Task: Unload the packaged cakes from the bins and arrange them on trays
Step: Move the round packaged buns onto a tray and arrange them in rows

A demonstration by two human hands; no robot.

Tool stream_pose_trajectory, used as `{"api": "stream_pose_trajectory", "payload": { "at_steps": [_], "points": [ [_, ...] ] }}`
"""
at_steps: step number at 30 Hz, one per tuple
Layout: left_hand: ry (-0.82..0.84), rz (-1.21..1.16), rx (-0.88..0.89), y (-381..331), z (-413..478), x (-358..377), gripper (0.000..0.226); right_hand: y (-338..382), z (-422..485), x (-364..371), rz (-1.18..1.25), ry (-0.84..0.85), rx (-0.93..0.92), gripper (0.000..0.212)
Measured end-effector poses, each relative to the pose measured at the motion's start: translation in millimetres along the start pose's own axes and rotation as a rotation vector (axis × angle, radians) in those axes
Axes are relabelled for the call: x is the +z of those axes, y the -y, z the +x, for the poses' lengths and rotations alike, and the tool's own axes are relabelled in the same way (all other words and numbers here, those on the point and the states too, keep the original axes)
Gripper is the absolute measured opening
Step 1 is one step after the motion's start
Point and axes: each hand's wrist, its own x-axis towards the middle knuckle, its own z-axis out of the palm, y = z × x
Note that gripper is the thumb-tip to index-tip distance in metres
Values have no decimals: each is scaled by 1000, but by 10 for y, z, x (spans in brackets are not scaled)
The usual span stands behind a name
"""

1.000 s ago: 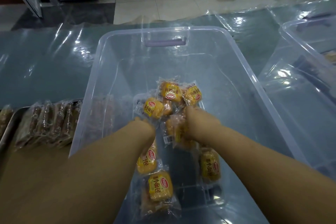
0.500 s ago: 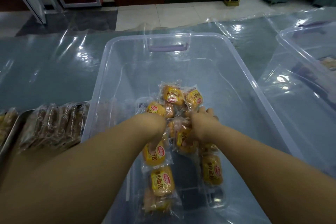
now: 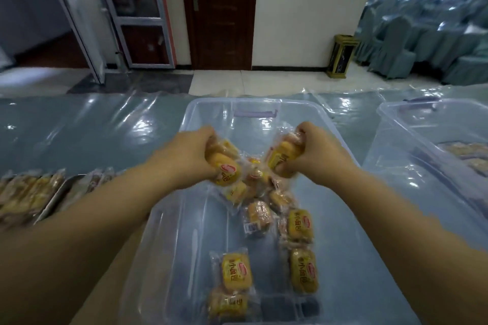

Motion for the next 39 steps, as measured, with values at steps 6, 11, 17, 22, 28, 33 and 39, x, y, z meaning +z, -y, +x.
{"api": "stream_pose_trajectory", "payload": {
  "at_steps": [6,11,17,22,28,33,39],
  "points": [
    [-436,-326,-19,136,-741,-384,59,501,-425,-182,337,-166,-223,65],
    [-634,-332,-98,431,-1467,-519,61,971,-786,-8,413,-109,-363,64],
    [-706,-375,-194,1116,-2349,-588,61,1612,-1272,648,329,-4,-449,74],
    [-677,-438,-235,1902,-3137,-744,56,2211,-1709,1433,348,35,-424,77],
    [-592,-509,-318,2848,-3890,-864,56,2772,-2141,2411,381,48,-316,99],
    [-561,-594,-407,3551,-4255,-882,73,3230,-2371,2990,283,153,-248,95],
    [-566,-656,-453,4251,-4398,-897,71,3662,-2282,3701,299,204,-220,82]
  ]
}}
